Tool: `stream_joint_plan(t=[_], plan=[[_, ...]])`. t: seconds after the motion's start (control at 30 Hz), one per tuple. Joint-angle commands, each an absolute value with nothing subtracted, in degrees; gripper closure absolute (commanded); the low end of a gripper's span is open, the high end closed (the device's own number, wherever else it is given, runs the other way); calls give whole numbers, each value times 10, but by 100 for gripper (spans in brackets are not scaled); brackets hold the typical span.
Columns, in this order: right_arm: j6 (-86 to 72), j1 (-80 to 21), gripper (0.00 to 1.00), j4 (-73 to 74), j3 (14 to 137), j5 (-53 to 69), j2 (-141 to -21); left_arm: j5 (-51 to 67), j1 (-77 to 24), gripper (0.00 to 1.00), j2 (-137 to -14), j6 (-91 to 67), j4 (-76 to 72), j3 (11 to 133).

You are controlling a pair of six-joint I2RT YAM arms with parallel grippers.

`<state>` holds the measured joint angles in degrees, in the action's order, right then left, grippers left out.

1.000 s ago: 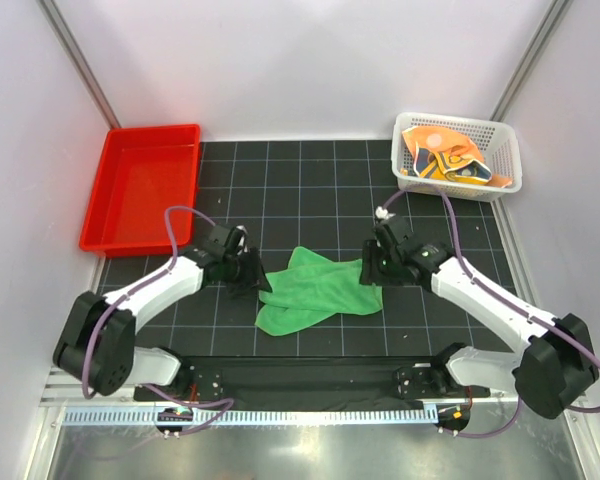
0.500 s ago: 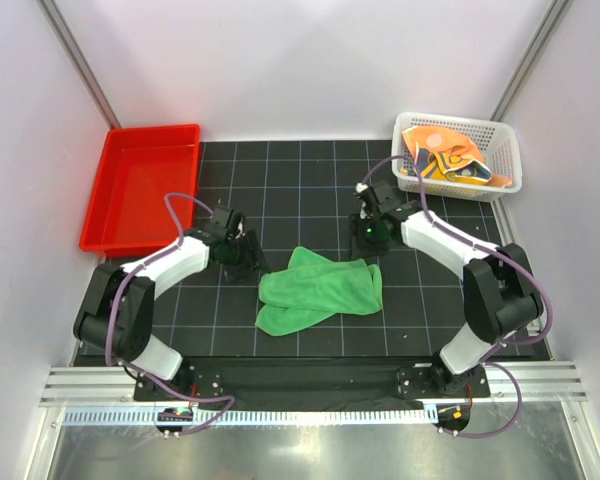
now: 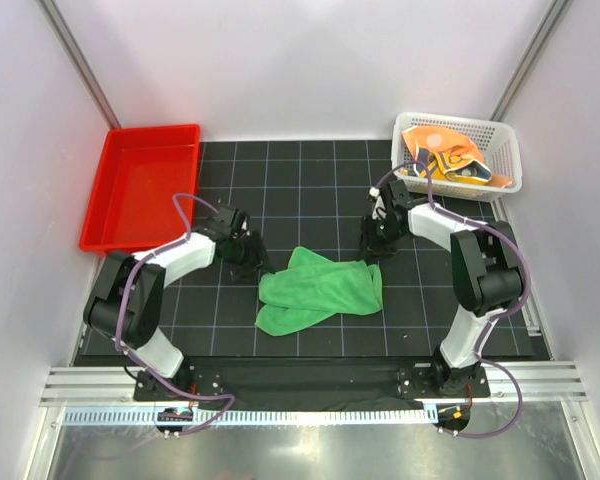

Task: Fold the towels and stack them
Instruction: Flatten out the crumpled towel

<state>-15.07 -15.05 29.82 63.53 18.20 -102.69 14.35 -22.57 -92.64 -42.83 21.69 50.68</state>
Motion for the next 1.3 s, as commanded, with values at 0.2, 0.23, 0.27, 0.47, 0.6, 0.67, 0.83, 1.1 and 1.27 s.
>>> stream_joint_plan(t=[0.2,0.23,0.27,0.47,0.6,0.67,0.83,1.1,1.27], plan=[[-153,-139,67,258,635,252,-1042,149,-224,39,-935,-421,202,525],[-154,-139,69,257,635,251,-1038,148,-223,39,-934,-422,203,525],[-153,-138,70,256,634,248,-1035,148,-222,39,-932,-422,203,525],[-156,-137,96,269,638,243,-998,158,-218,38,-922,-432,198,522],[-161,-137,99,287,639,230,-971,199,-201,38,-927,-452,171,509],[-165,-137,99,289,631,228,-959,220,-197,38,-926,-454,149,500],[-173,-137,99,305,621,202,-922,227,-195,38,-927,-454,143,502],[-184,-137,99,313,599,192,-881,222,-196,43,-926,-457,151,488],[-189,-136,99,302,584,202,-868,197,-196,43,-909,-448,166,475]])
